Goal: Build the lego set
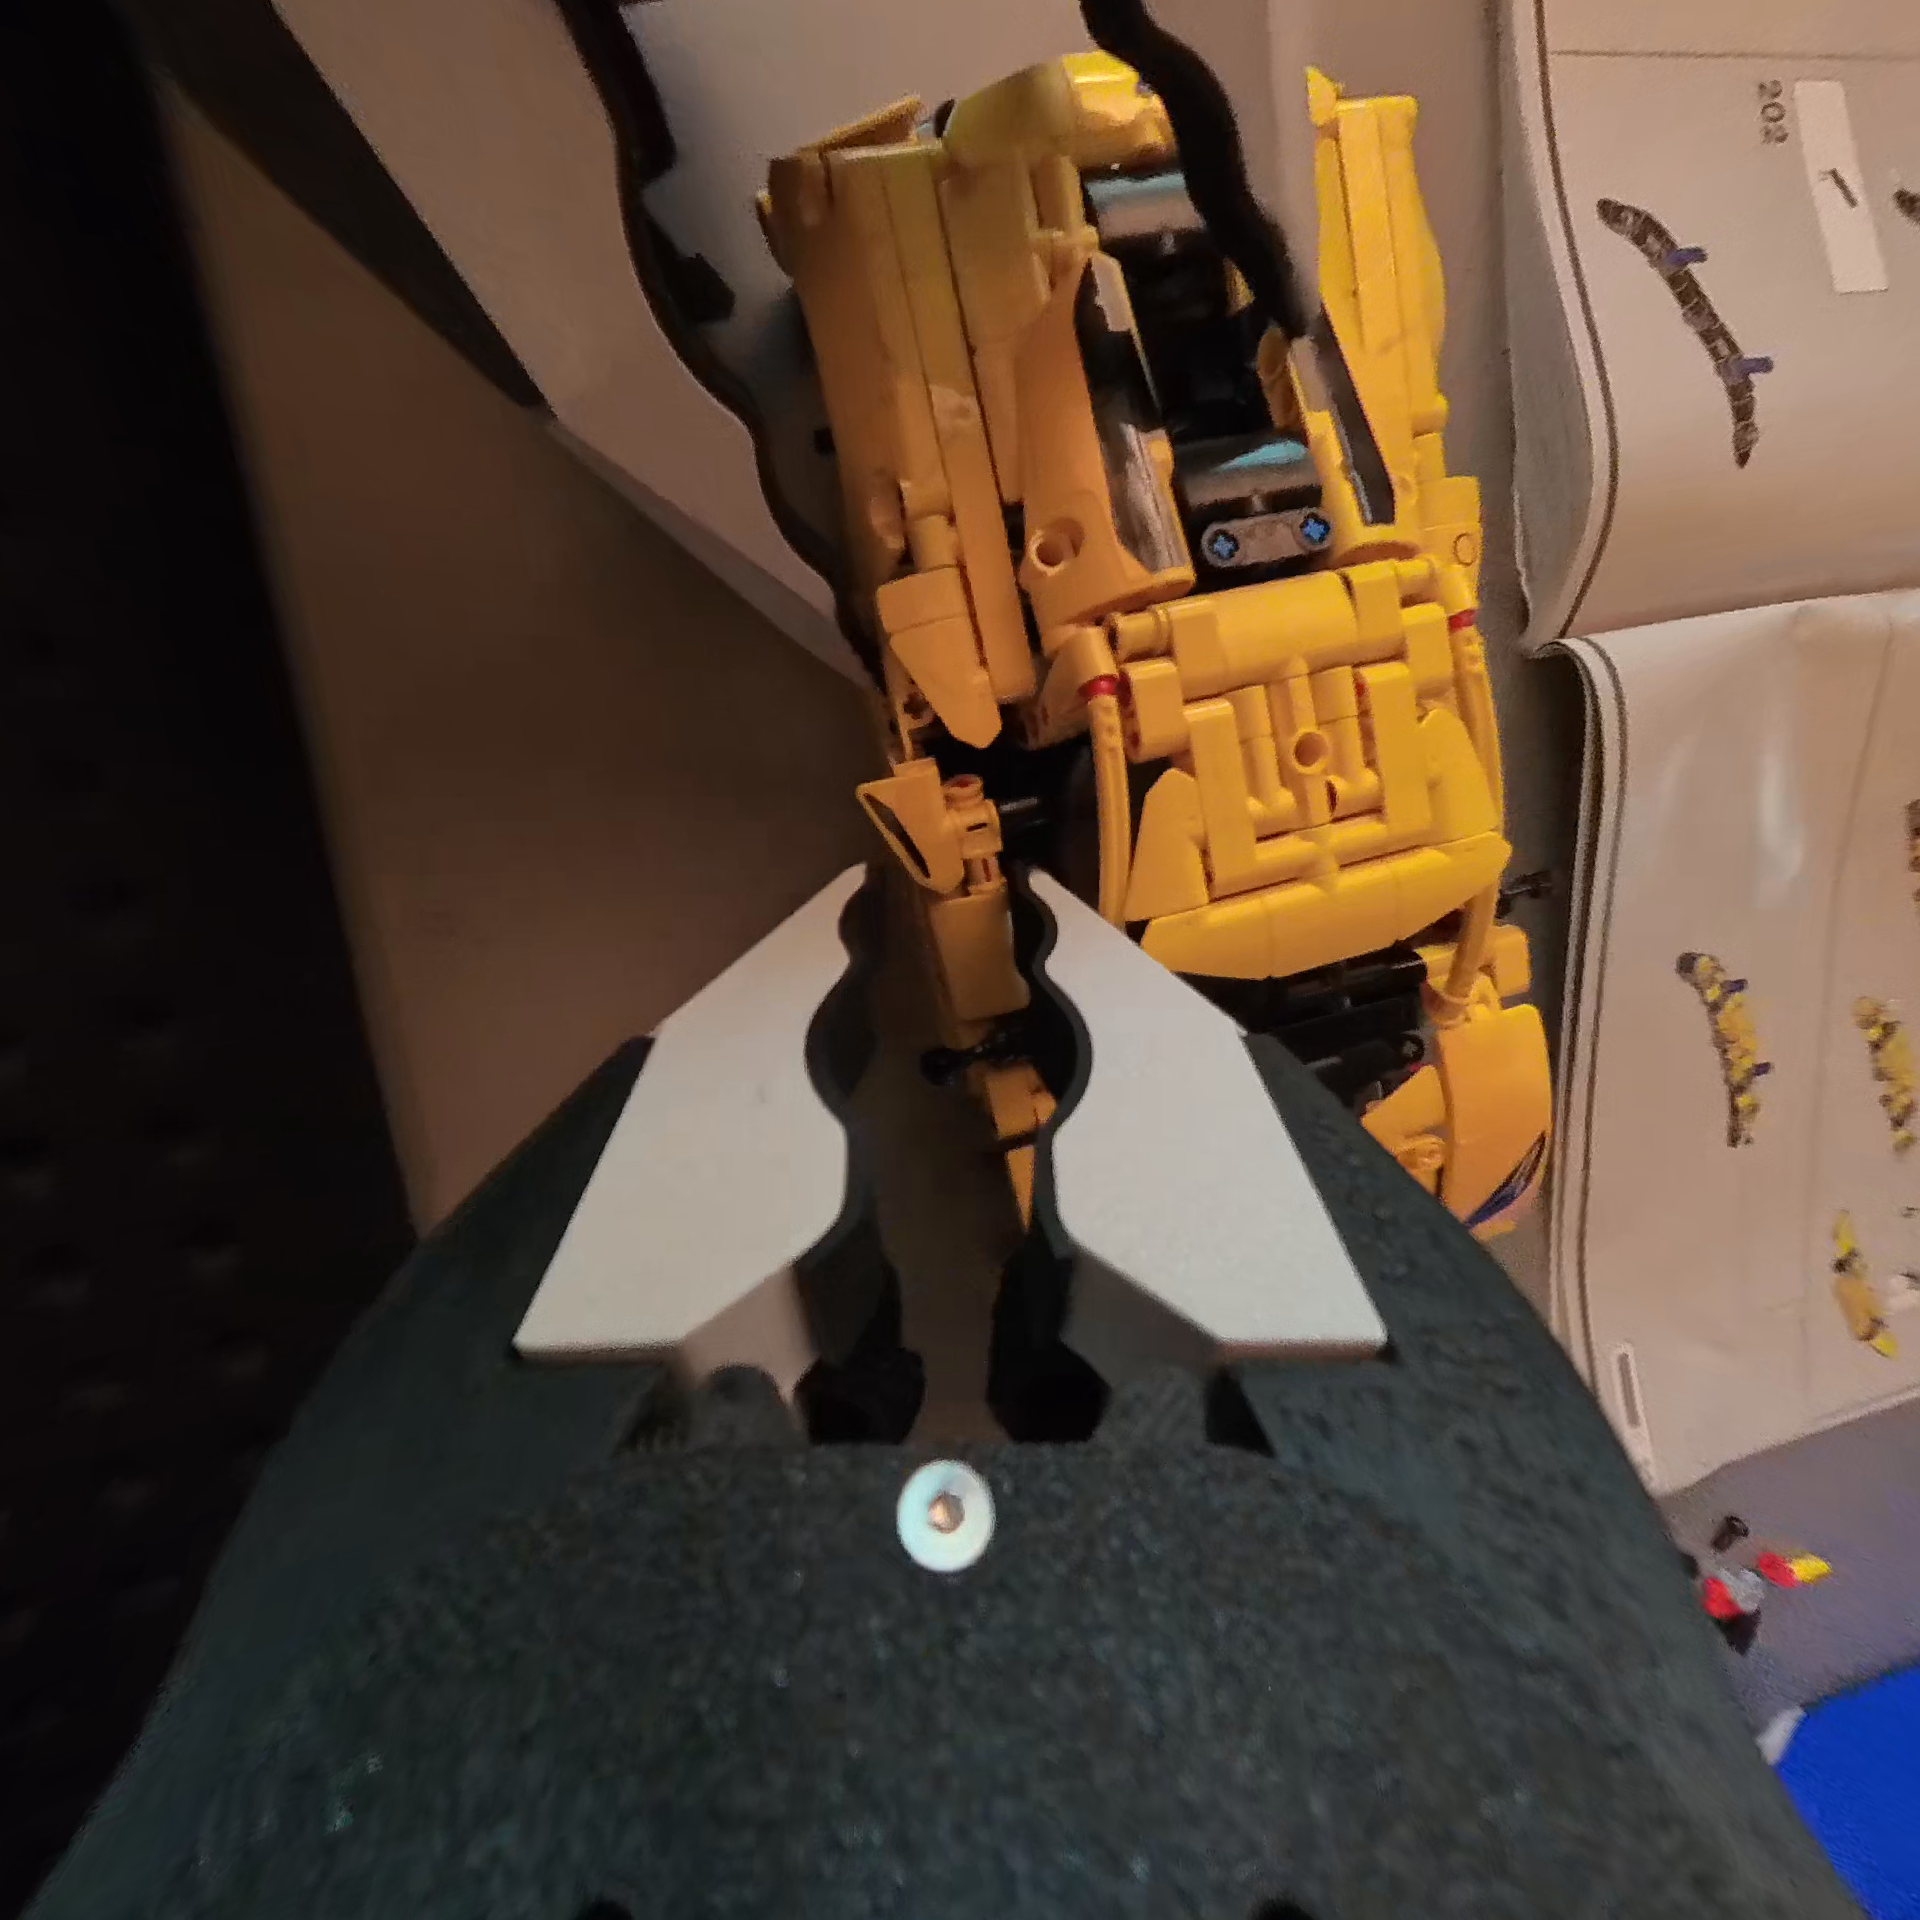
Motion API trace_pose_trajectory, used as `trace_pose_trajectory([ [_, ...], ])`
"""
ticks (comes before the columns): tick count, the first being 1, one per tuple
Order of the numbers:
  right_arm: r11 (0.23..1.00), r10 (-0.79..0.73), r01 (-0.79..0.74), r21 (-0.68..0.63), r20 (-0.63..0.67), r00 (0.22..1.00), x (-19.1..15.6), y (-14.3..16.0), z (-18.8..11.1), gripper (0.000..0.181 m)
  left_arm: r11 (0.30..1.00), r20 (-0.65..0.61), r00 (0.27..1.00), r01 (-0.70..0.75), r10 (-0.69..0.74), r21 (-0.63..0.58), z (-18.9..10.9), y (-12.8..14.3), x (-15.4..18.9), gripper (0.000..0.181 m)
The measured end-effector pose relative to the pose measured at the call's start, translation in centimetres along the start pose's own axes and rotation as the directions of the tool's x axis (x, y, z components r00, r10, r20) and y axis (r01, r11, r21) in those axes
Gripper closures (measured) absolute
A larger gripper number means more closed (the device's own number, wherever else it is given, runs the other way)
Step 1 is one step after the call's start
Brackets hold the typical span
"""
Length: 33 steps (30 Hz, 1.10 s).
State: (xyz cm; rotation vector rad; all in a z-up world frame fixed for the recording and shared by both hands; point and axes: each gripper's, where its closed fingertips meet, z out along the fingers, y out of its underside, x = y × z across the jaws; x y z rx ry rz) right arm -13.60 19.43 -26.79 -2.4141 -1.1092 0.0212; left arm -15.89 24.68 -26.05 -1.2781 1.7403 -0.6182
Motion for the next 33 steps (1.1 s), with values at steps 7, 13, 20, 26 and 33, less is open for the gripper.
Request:
trace_pose_trajectory([
  [7, 0.968, 0.134, -0.134, 0.214, 0.015, 0.991, 1.4, -1.1, -4.0, 0.148, 0.991, -0.025, 0.993, 0.117, -0.115, 0.067, -1.8, -0.9, -0.7, 0.1],
  [13, 0.749, 0.39, -0.313, 0.584, -0.007, 0.921, 6.2, -2.1, -8.8, 0.143, 0.929, -0.026, 0.944, 0.327, -0.328, 0.176, -5.8, -1.5, -3.2, 0.101],
  [20, 0.609, 0.486, -0.424, 0.671, 0.107, 0.867, 10.3, -4.1, -9.3, 0.115, 0.841, -0.01, 0.871, 0.477, -0.491, 0.256, -7.3, -0.6, -5.6, 0.101],
  [26, 0.459, 0.602, -0.471, 0.754, 0.125, 0.788, 13.6, -2.5, -7.5, 0.145, 0.856, 0.26, 0.824, 0.432, -0.503, 0.283, -8.0, 3.7, -11.1, 0.104],
  [33, 0.562, 0.707, -0.433, 0.704, -0.137, 0.694, 15.0, 3.5, -6.5, 0.147, 0.846, 0.261, 0.82, 0.42, -0.509, 0.328, -9.2, 4.5, -11.2, 0.113],
])
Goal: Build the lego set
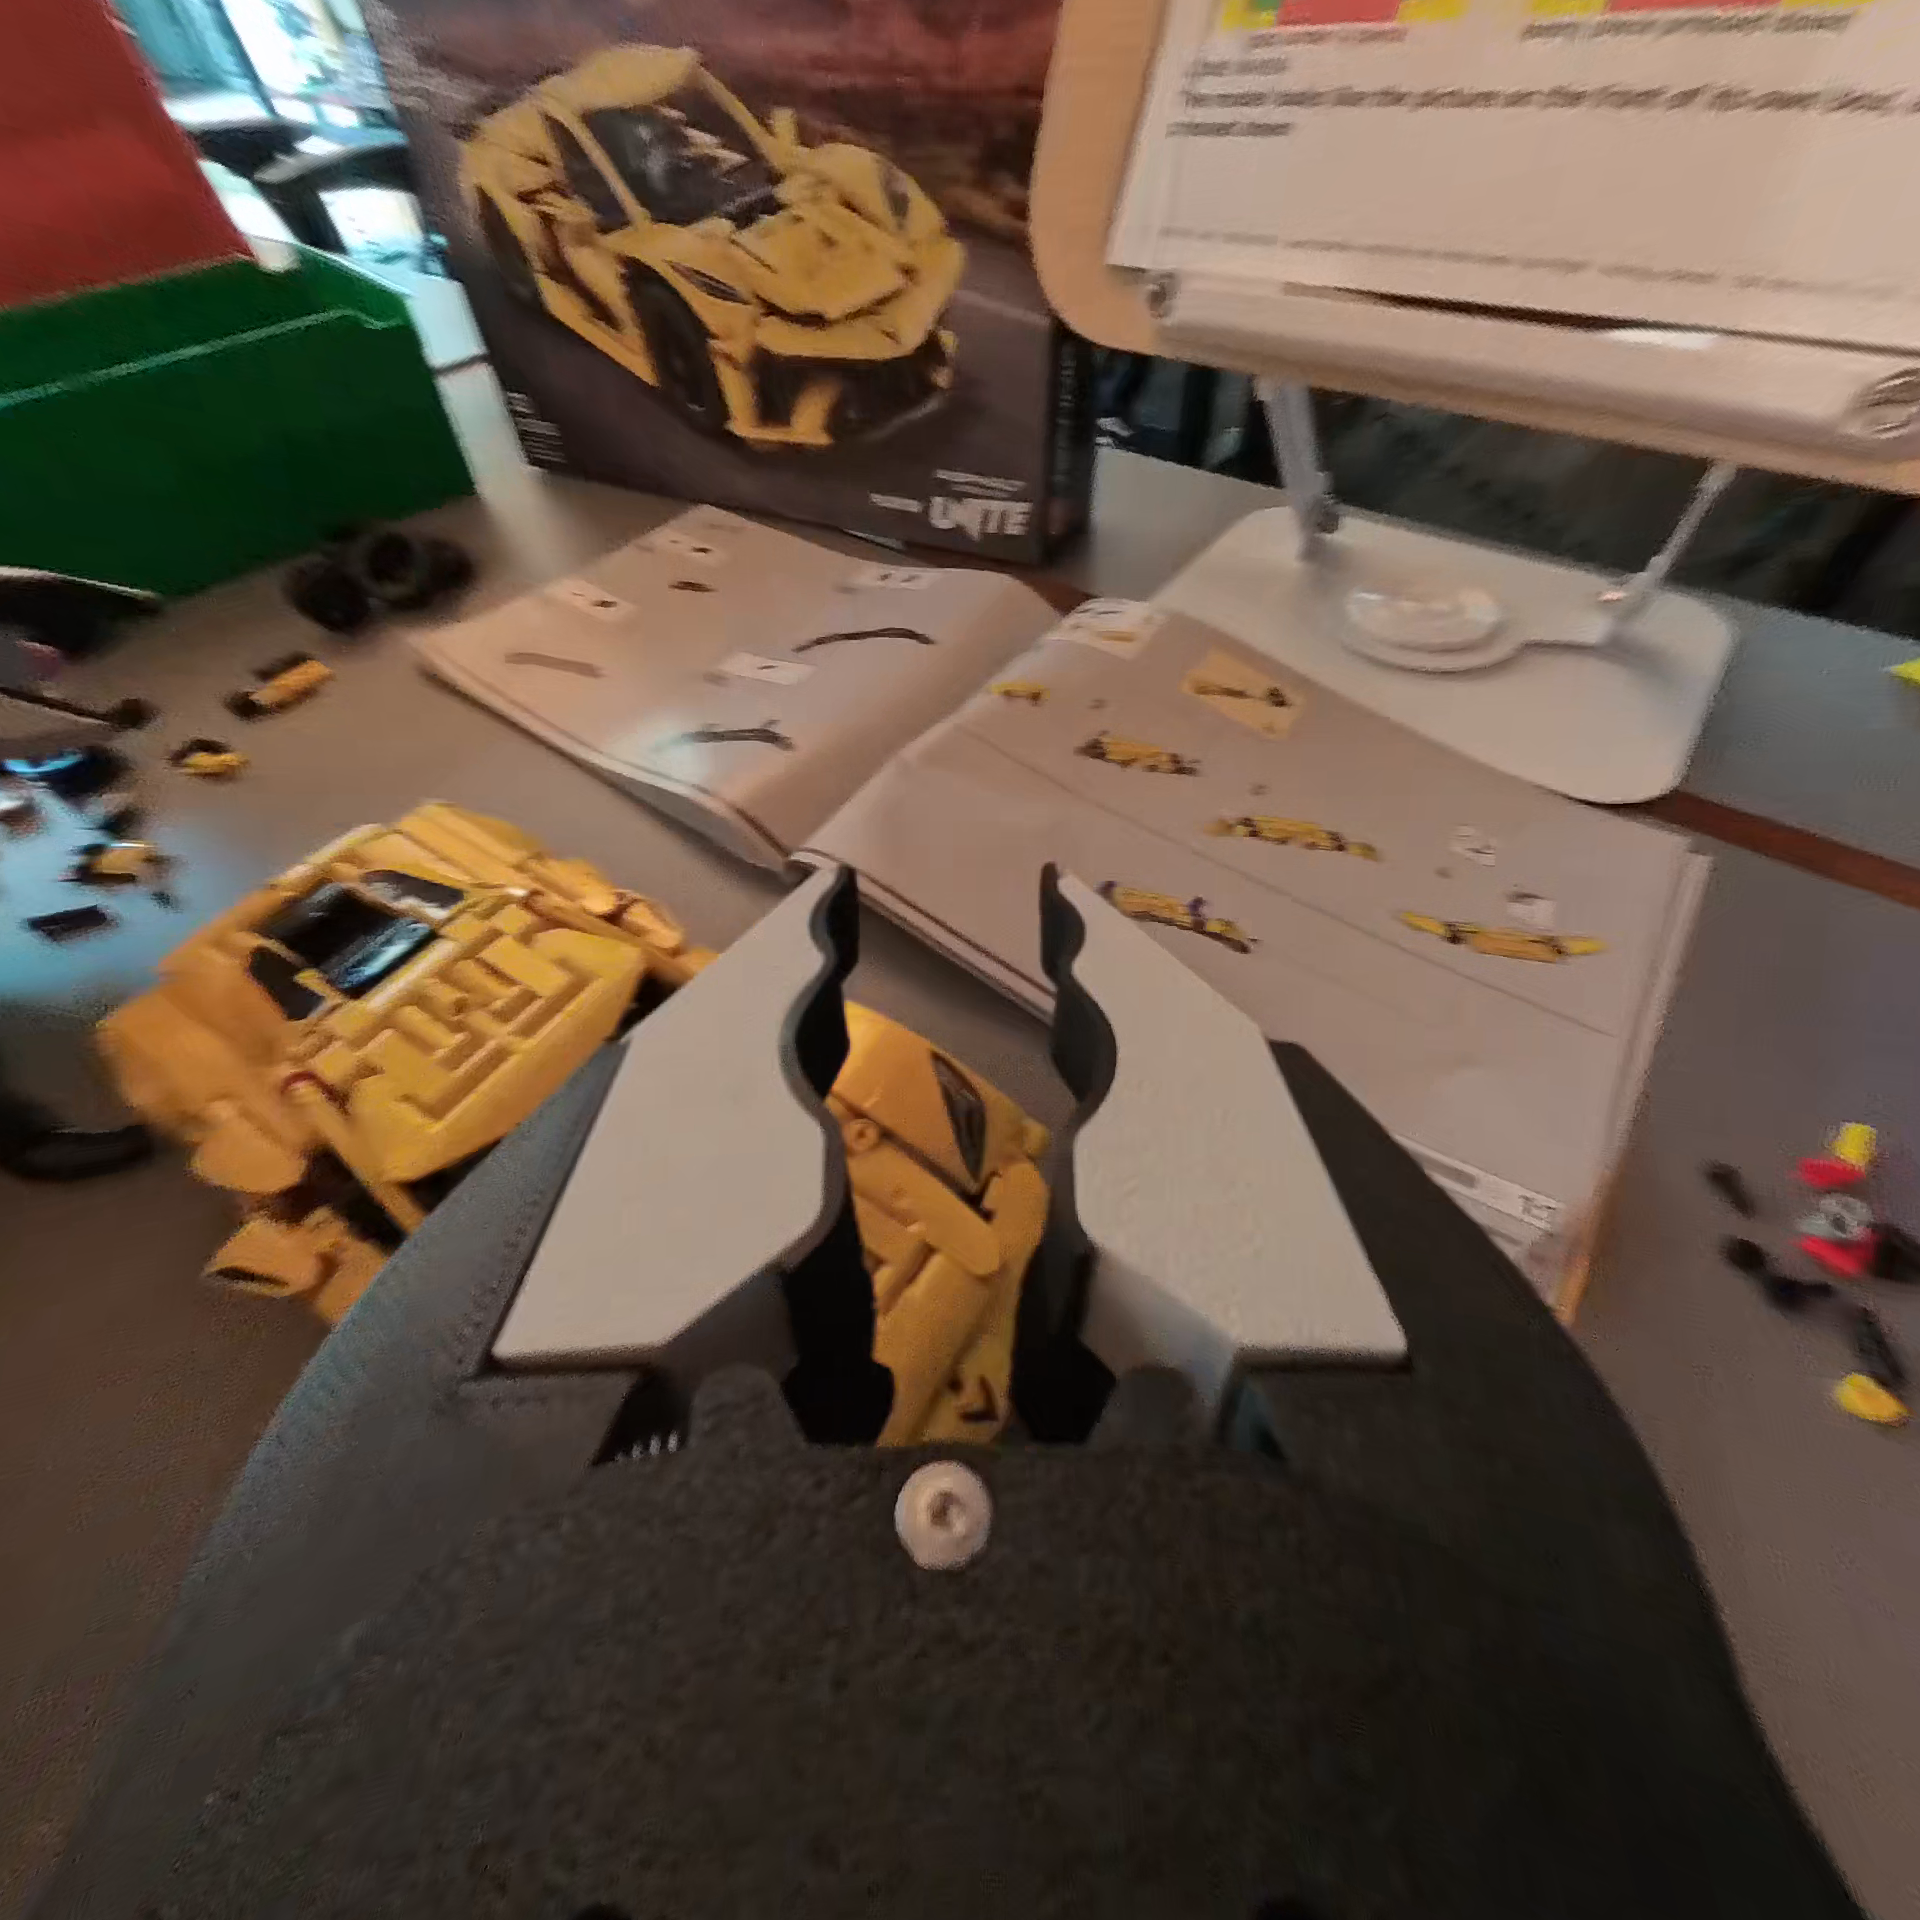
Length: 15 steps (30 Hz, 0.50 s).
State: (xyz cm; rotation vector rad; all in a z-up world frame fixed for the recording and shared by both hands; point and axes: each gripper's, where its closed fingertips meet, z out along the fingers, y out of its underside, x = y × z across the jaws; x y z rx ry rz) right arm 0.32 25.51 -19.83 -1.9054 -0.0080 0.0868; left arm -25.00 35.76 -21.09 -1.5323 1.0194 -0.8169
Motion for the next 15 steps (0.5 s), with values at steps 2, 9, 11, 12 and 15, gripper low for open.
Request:
trace_pose_trajectory([
  [2, 1.0, 0.003, -0.003, -0.006, -0.016, 1.0, 0.2, 0.3, 0.3, 0.147, 0.999, -0.01, 0.999, 0.036, -0.036, -0.027, 0.2, 0.2, 0.0, 0.114],
  [9, 0.997, 0.051, -0.049, -0.062, 0.024, 0.998, -0.2, 1.6, 0.7, 0.149, 0.979, -0.014, 0.982, 0.187, -0.189, -0.084, 0.3, 1.3, -1.0, 0.123],
  [11, 0.998, 0.063, -0.062, -0.027, 0.036, 0.997, -0.6, 0.9, 0.4, 0.15, 0.979, -0.02, 0.982, 0.183, -0.185, -0.085, 0.3, 1.2, -0.9, 0.124],
  [12, 0.998, 0.06, -0.06, -0.016, 0.036, 0.998, -0.6, 0.7, 0.4, 0.151, 0.981, -0.022, 0.984, 0.172, -0.175, -0.094, 0.3, 1.3, -0.8, 0.125],
  [15, 0.999, 0.037, -0.037, -0.015, 0.019, 0.999, -0.5, 0.8, 0.5, 0.154, 0.987, -0.003, 0.991, 0.13, -0.131, -0.094, 0.2, 1.2, -1.0, 0.126],
])
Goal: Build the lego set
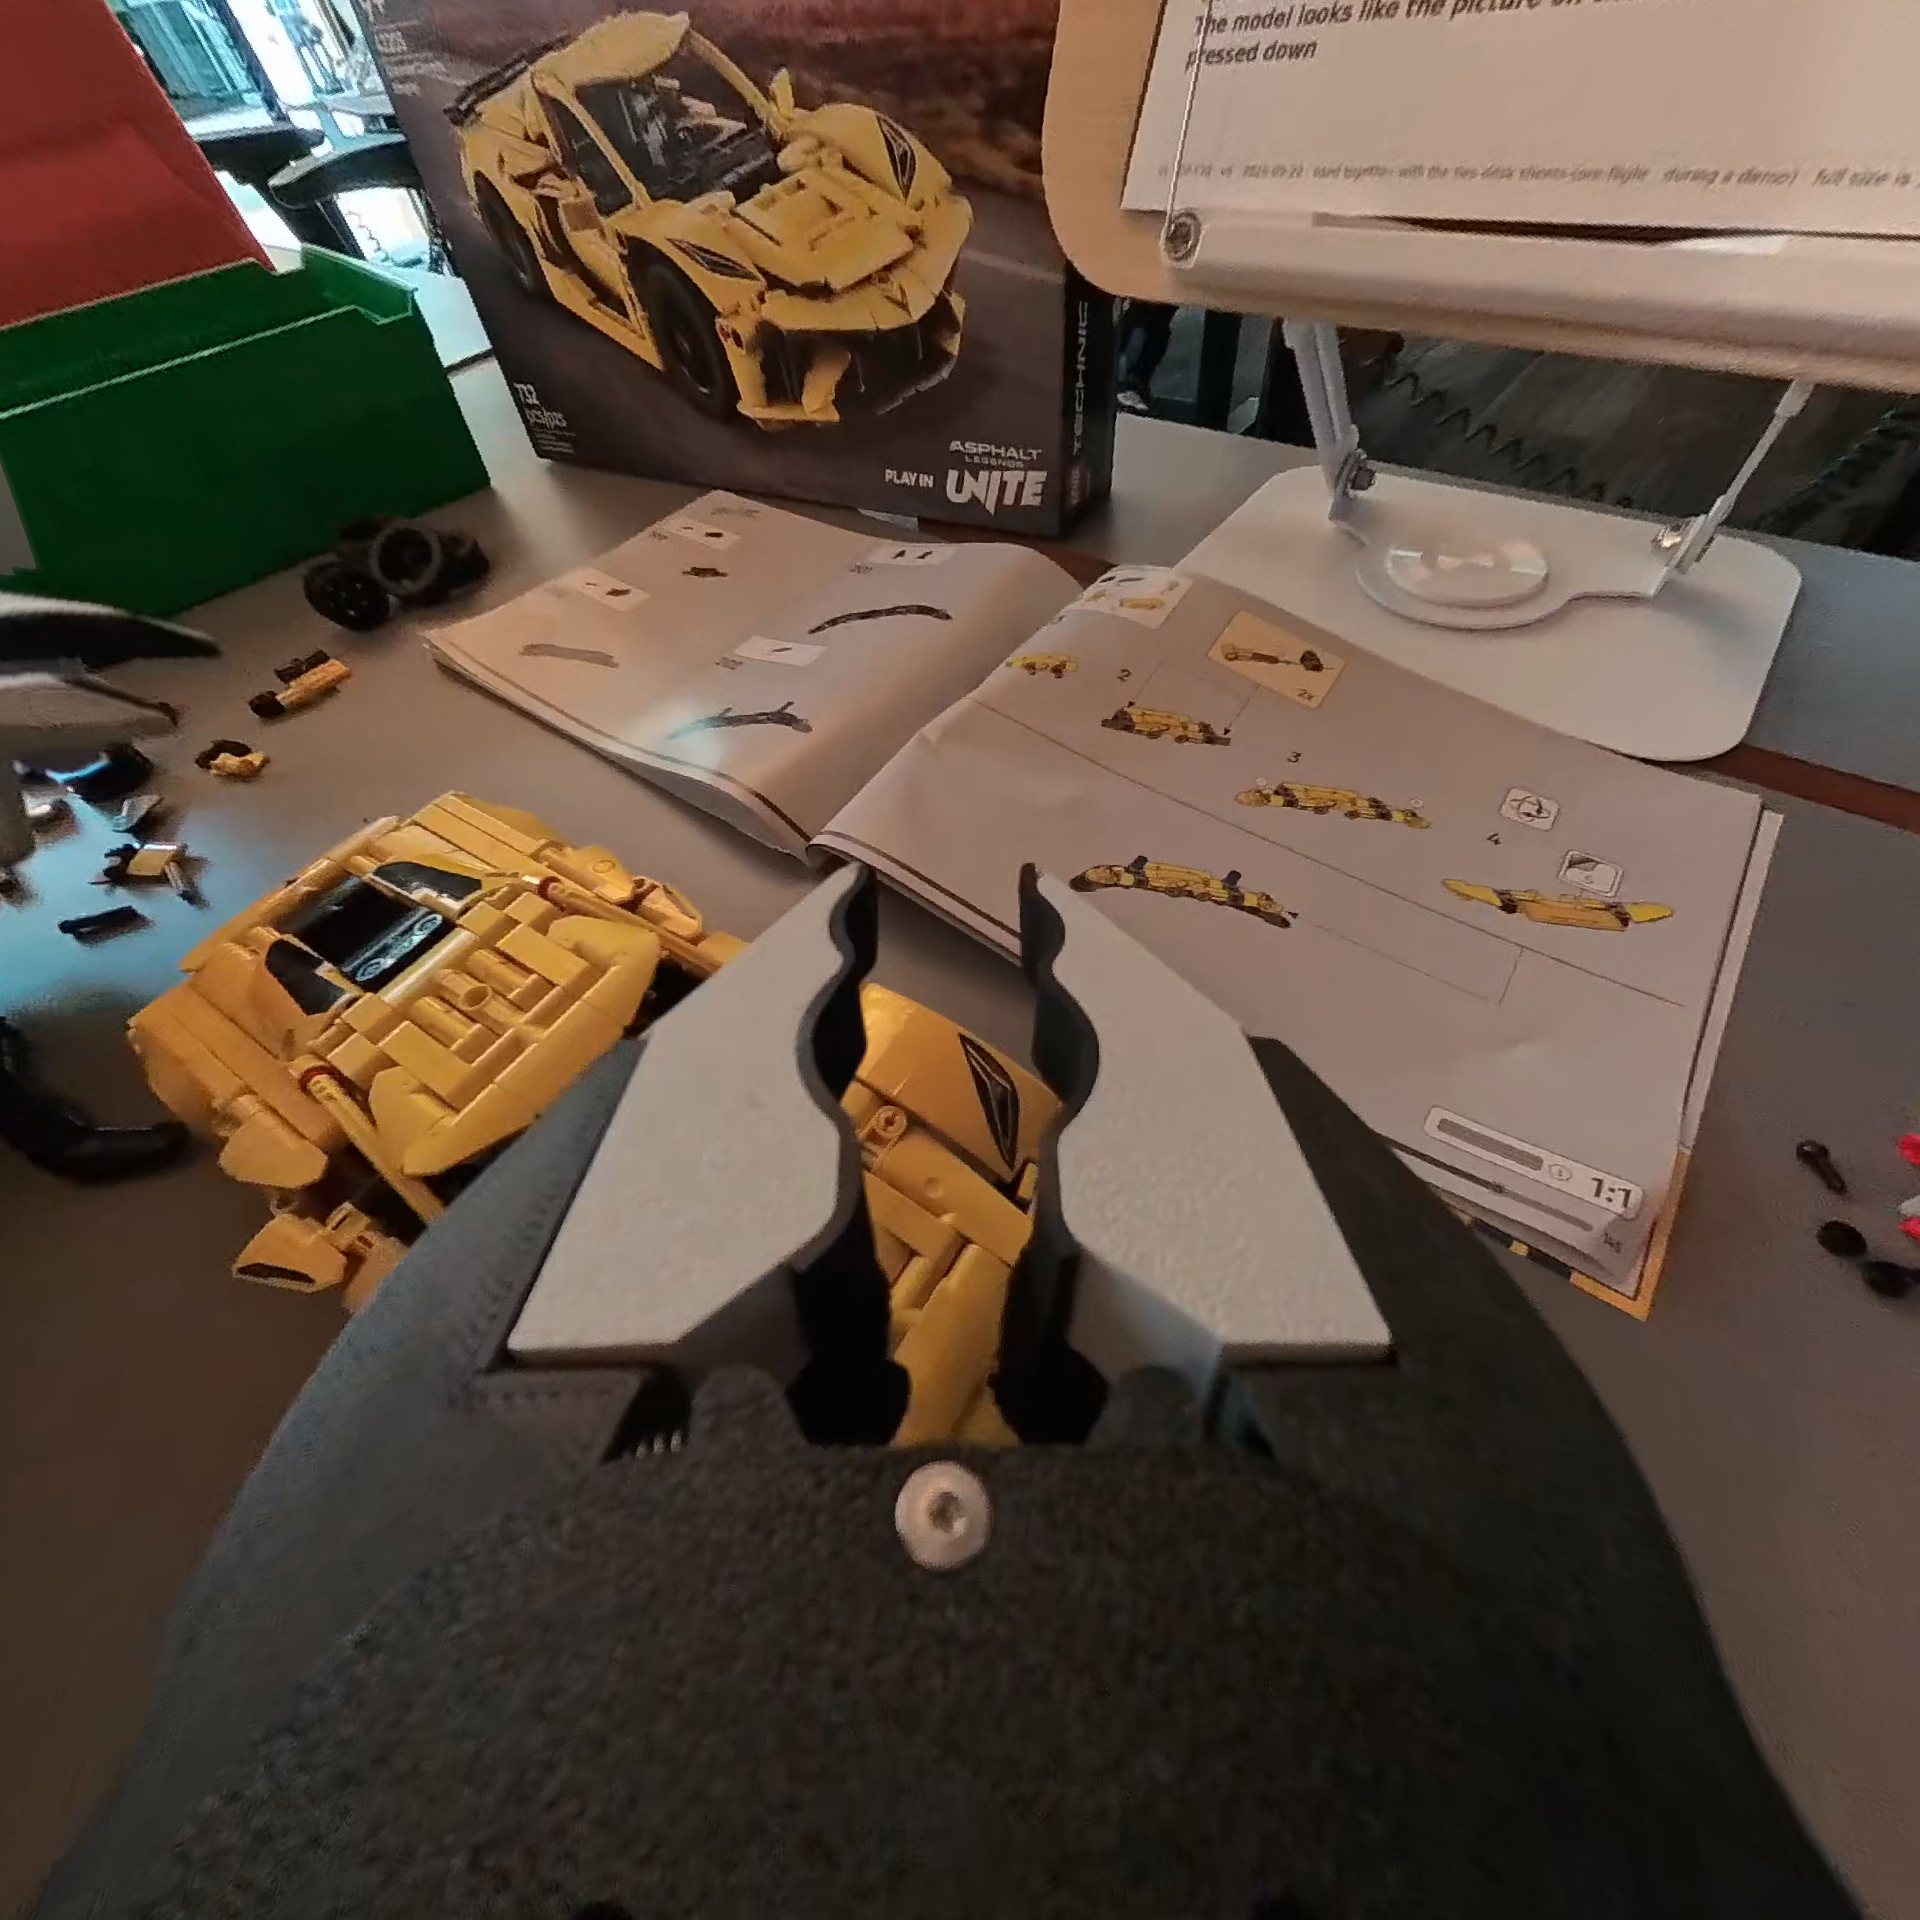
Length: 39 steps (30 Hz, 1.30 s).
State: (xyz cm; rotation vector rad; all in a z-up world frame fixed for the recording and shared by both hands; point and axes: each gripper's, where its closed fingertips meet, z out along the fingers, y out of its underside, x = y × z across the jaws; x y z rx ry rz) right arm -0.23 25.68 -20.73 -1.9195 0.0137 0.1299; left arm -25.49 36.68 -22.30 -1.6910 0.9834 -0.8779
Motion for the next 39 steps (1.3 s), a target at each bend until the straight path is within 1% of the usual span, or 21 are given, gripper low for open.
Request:
trace_pose_trajectory([
  [6, 0.999, -0.032, 0.032, -0.026, -0.012, 0.999, 0.1, 0.5, 0.3, 0.158, 1.0, -0.038, 0.999, 0.023, -0.022, 0.01, -0.3, -0.3, 0.2, 0.128],
  [8, 0.999, -0.03, 0.03, -0.033, -0.004, 1.0, 0.0, 0.6, 0.4, 0.159, 1.0, -0.098, 0.995, 0.01, -0.013, -0.024, -0.9, -0.4, 0.9, 0.128],
  [9, 0.999, -0.028, 0.028, -0.027, 0.001, 1.0, -0.2, 0.4, 0.3, 0.16, 0.997, -0.173, 0.985, -0.003, -0.01, -0.076, -1.5, -0.2, 1.9, 0.128],
  [10, 1.0, -0.027, 0.027, -0.013, 0.006, 1.0, -0.3, 0.1, 0.2, 0.161, 0.986, -0.273, 0.962, -0.05, 0.006, -0.156, -2.5, 0.5, 3.3, 0.128],
  [12, 1.0, -0.022, 0.021, 0.018, 0.022, 1.0, -0.9, -0.4, 0.1, 0.163, 0.915, -0.419, 0.902, -0.249, 0.1, -0.317, -4.9, 3.2, 5.4, 0.128],
  [14, 0.999, -0.021, 0.018, 0.049, 0.055, 0.998, -1.7, -1.1, -0.1, 0.163, 0.841, -0.471, 0.859, -0.398, 0.201, -0.366, -6.7, 5.3, 6.0, 0.128],
  [17, 0.997, -0.045, 0.04, 0.061, 0.085, 0.995, -2.7, -1.5, -0.3, 0.164, 0.797, -0.55, 0.819, -0.439, 0.165, -0.414, -8.2, 7.8, 8.0, 0.131],
  [20, 0.994, -0.071, 0.065, 0.089, 0.066, 0.995, -3.1, -2.3, -1.1, 0.164, 0.737, -0.549, 0.803, -0.514, 0.232, -0.44, -7.8, 10.0, 8.3, 0.135],
  [22, 0.993, -0.046, 0.036, 0.111, 0.095, 0.994, -4.4, -2.8, -1.9, 0.163, 0.688, -0.558, 0.788, -0.556, 0.259, -0.467, -7.4, 11.2, 8.4, 0.139],
  [23, 0.994, -0.051, 0.038, 0.099, 0.133, 0.99, -5.6, -2.7, -2.2, 0.161, 0.691, -0.554, 0.79, -0.555, 0.263, -0.463, -7.1, 11.1, 8.5, 0.139],
  [25, 0.989, -0.125, 0.14, -0.05, 0.229, 0.965, -8.2, -0.5, -3.1, 0.155, 0.702, -0.555, 0.79, -0.55, 0.262, -0.453, -6.9, 10.6, 8.9, 0.139],
  [26, 0.976, -0.143, 0.181, -0.121, 0.269, 0.952, -9.0, 0.8, -3.9, 0.147, 0.713, -0.547, 0.79, -0.551, 0.278, -0.434, -6.8, 10.1, 9.1, 0.139],
  [27, 0.965, -0.141, 0.196, -0.173, 0.287, 0.948, -9.2, 2.1, -4.7, 0.132, 0.737, -0.534, 0.794, -0.542, 0.291, -0.404, -6.6, 9.2, 9.2, 0.139],
  [28, 0.95, -0.136, 0.205, -0.236, 0.281, 0.95, -8.6, 3.7, -5.7, 0.109, 0.77, -0.511, 0.808, -0.516, 0.292, -0.376, -6.2, 8.2, 9.4, 0.139],
  [29, 0.937, -0.137, 0.198, -0.288, 0.218, 0.966, -6.8, 5.1, -6.6, 0.094, 0.806, -0.475, 0.836, -0.47, 0.276, -0.359, -5.5, 7.1, 9.3, 0.139],
  [31, 0.957, -0.07, 0.102, -0.272, 0.124, 0.99, -3.4, 6.7, -8.0, 0.089, 0.861, -0.411, 0.891, -0.357, 0.196, -0.363, -3.8, 5.8, 8.9, 0.137],
  [32, 0.965, 0.015, 0.022, -0.262, 0.139, 0.99, -3.0, 7.4, -8.4, 0.079, 0.869, -0.387, 0.908, -0.319, 0.164, -0.379, -3.0, 5.7, 8.7, 0.135],
  [33, 0.962, 0.079, -0.033, -0.27, 0.162, 0.984, -3.1, 8.1, -8.4, 0.074, 0.862, -0.38, 0.912, -0.311, 0.153, -0.4, -2.3, 6.0, 8.7, 0.127],
  [34, 0.958, 0.083, -0.03, -0.286, 0.176, 0.981, -3.3, 8.8, -8.2, 0.074, 0.845, -0.384, 0.909, -0.327, 0.16, -0.422, -1.8, 6.6, 8.8, 0.12],
  [37, 0.905, -0.093, 0.138, -0.403, 0.13, 0.987, -2.6, 10.8, -6.8, 0.07, 0.804, -0.329, 0.919, -0.359, 0.217, -0.473, -0.1, 7.9, 8.2, 0.118],
  [39, 0.851, -0.153, 0.207, -0.482, 0.149, 0.977, -2.7, 11.7, -6.0, 0.073, 0.801, -0.326, 0.931, -0.321, 0.167, -0.506, 0.6, 8.3, 8.6, 0.117],
])
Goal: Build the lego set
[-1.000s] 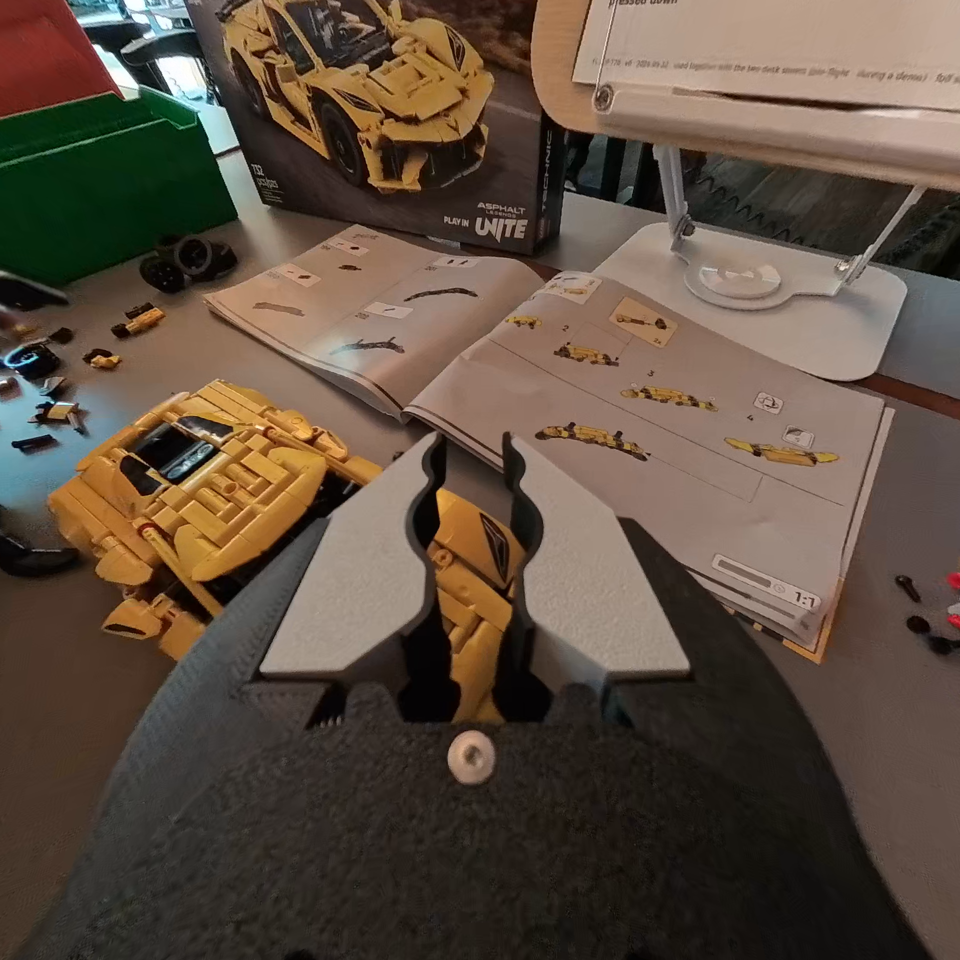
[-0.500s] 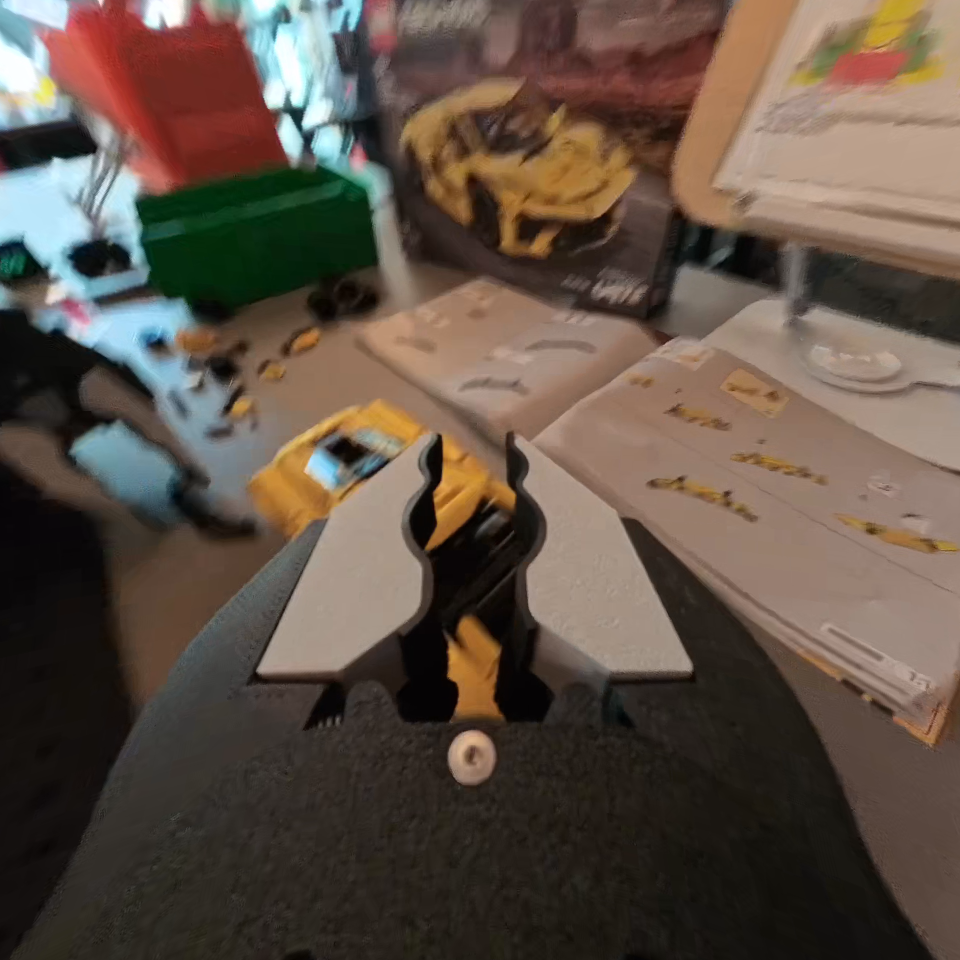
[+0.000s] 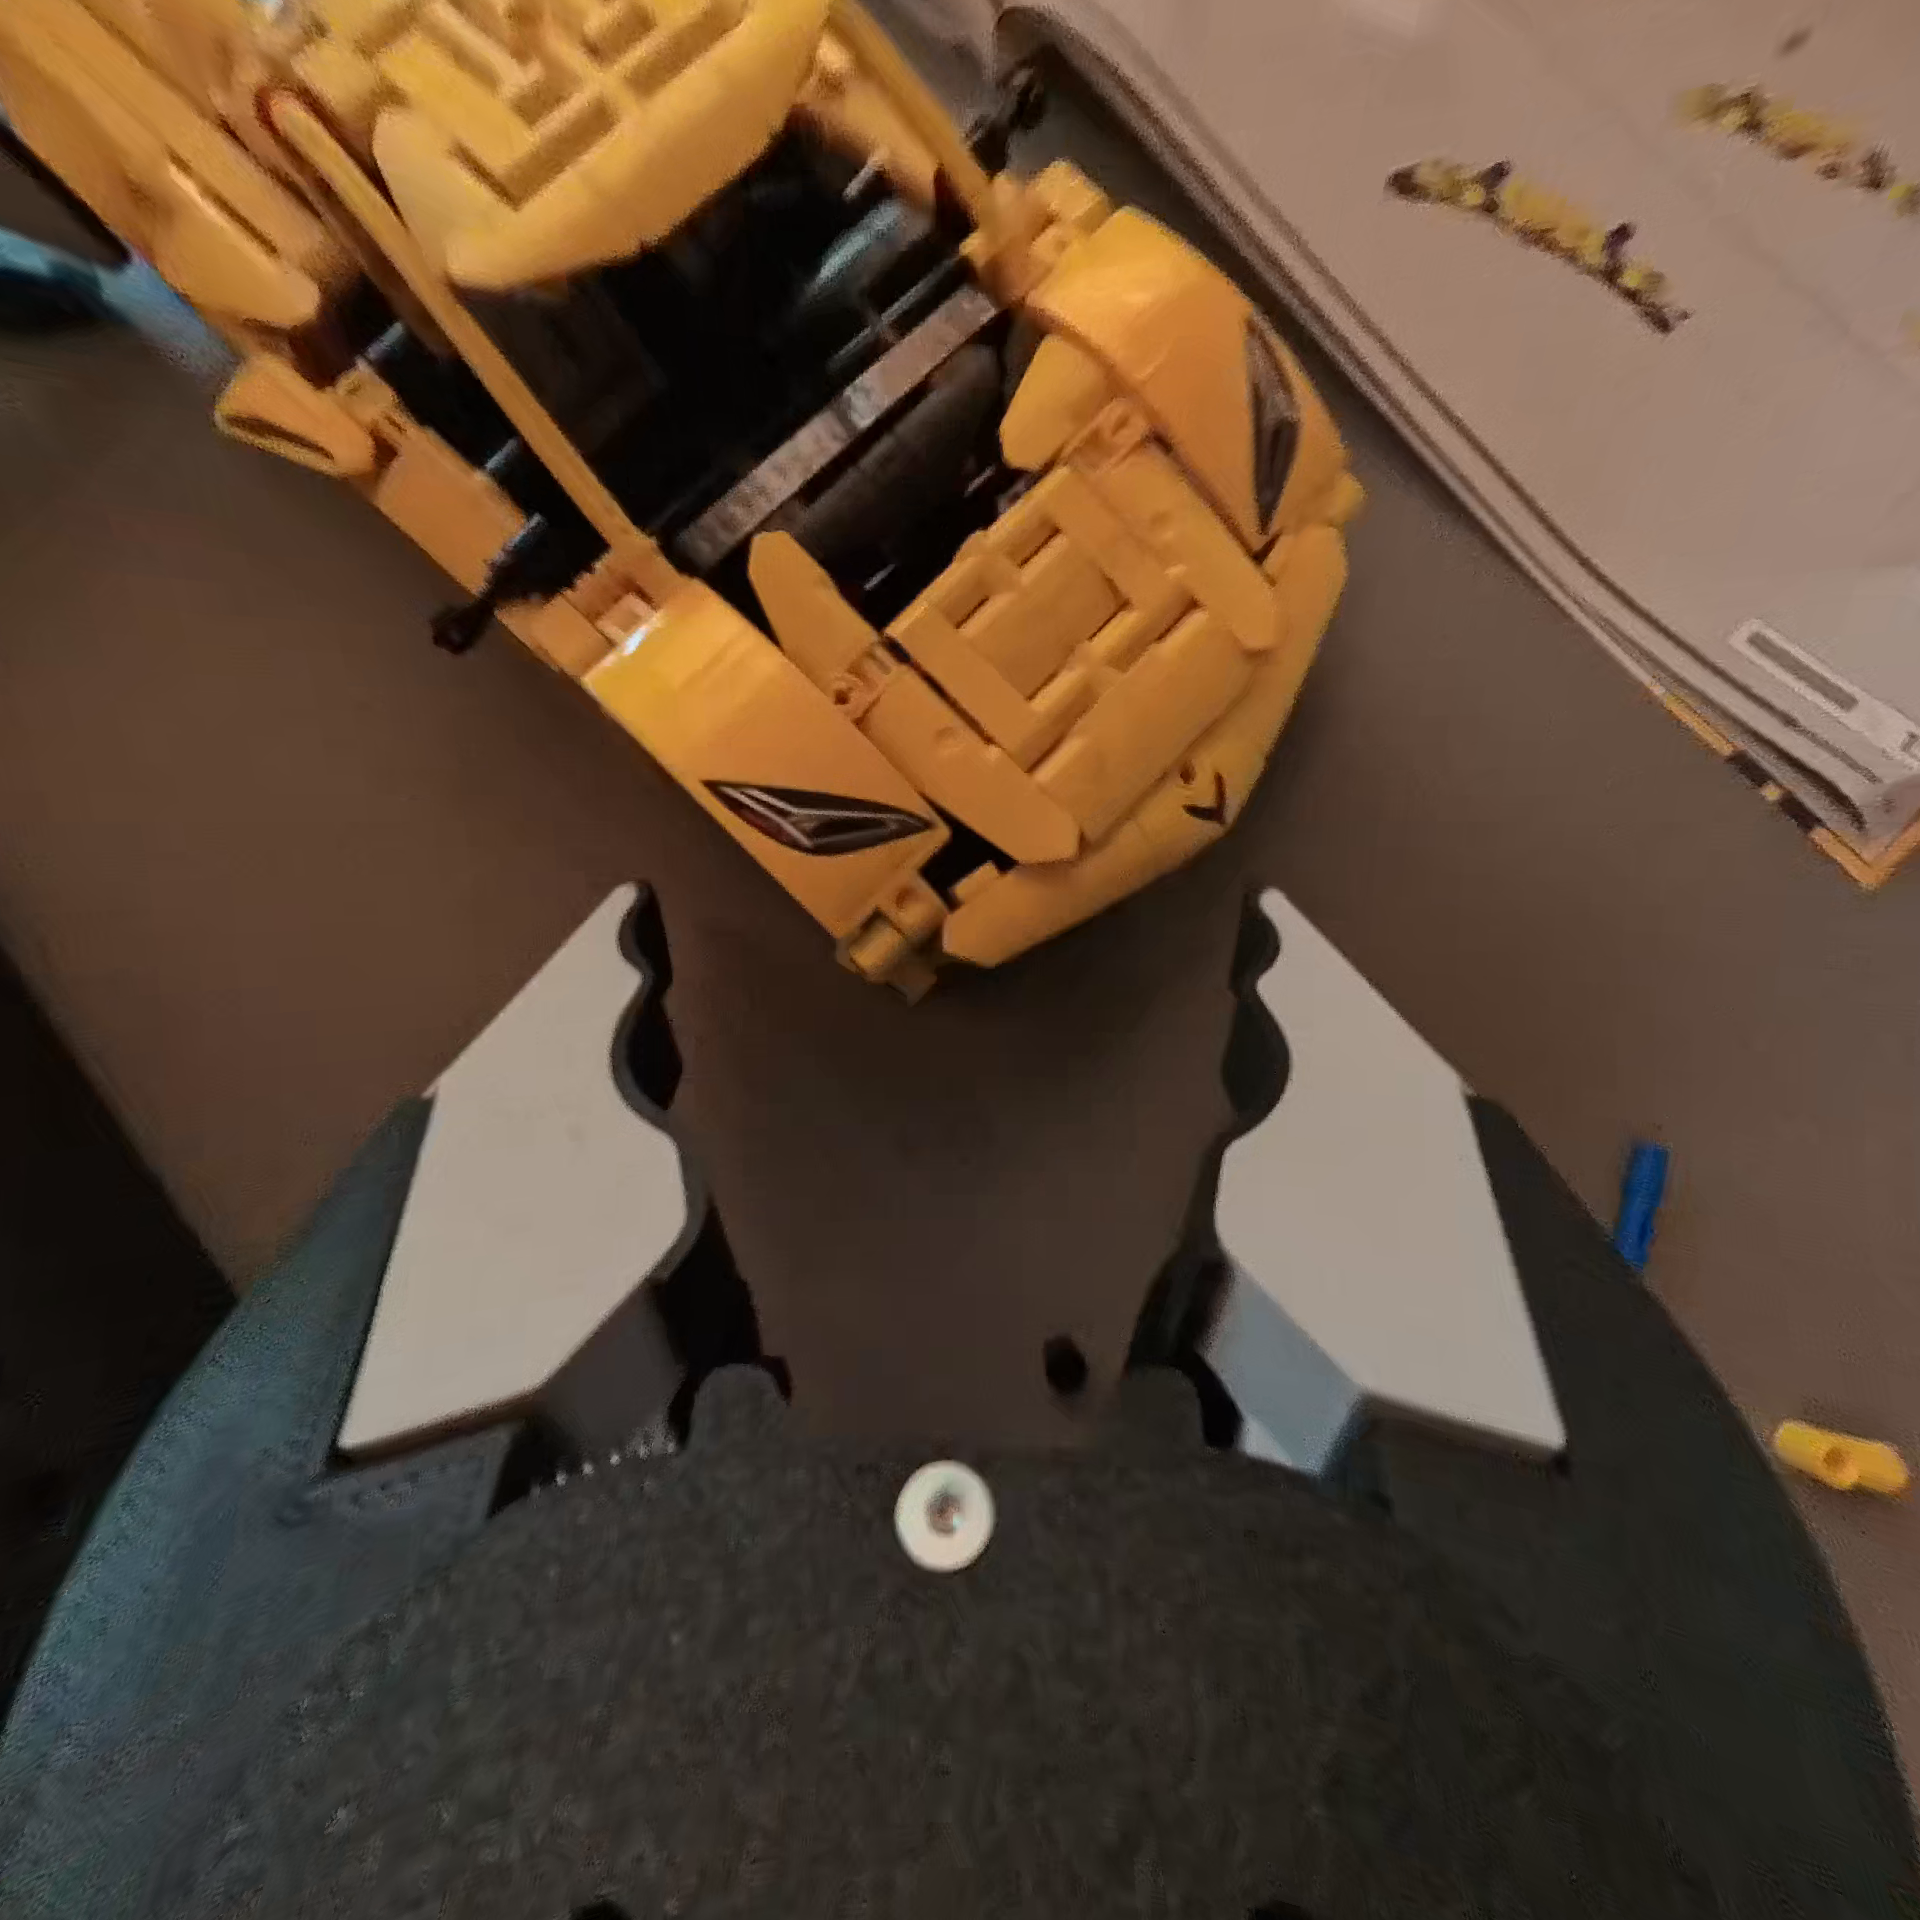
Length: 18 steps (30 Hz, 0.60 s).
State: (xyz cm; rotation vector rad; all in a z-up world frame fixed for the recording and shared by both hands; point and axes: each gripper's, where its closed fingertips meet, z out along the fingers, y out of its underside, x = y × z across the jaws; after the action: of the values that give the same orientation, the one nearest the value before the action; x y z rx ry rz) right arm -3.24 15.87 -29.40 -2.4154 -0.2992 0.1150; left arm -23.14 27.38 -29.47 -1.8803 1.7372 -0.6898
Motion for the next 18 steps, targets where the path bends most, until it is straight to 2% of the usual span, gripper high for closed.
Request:
trace_pose_trajectory([
  [2, 0.999, -0.022, 0.022, -0.035, 0.003, 1.0, -0.1, -0.1, 0.6, 0.084, 0.999, -0.048, 0.998, 0.031, -0.031, 0.006, 0.7, -0.5, 0.6, 0.117],
  [6, 0.998, -0.028, 0.025, -0.058, -0.046, 0.999, 0.5, -0.9, 1.3, 0.096, 1.0, 0.048, 0.999, -0.004, 0.004, -0.008, 1.2, -1.0, -1.4, 0.117],
  [8, 0.998, -0.005, 0.004, -0.061, -0.022, 1.0, -0.1, -1.7, 1.8, 0.098, 1.0, 0.085, 0.996, -0.004, 0.006, -0.027, 1.3, -0.9, -3.0, 0.116],
  [13, 0.998, -0.027, 0.025, -0.061, -0.044, 0.999, 0.0, -2.8, 3.1, 0.096, 1.0, 0.088, 0.996, 0.016, -0.015, -0.012, 1.4, -1.1, -5.2, 0.115],
  [15, 0.999, 0.004, -0.004, -0.05, -0.018, 1.0, 0.1, -3.0, 3.0, 0.097, 0.999, 0.059, 0.998, 0.033, -0.033, -0.004, 1.1, -1.0, -4.9, 0.115],
  [16, 0.999, 0.009, -0.009, -0.048, -0.009, 1.0, 0.2, -2.9, 2.5, 0.105, 0.999, 0.037, 0.998, 0.049, -0.049, 0.006, 0.7, -0.9, -4.5, 0.115],
  [18, 0.999, 0.04, -0.041, -0.017, -0.026, 0.999, 0.6, -3.1, 0.9, 0.105, 0.997, 0.027, 0.997, 0.074, -0.075, 0.02, -0.4, -0.4, -4.0, 0.115],
])
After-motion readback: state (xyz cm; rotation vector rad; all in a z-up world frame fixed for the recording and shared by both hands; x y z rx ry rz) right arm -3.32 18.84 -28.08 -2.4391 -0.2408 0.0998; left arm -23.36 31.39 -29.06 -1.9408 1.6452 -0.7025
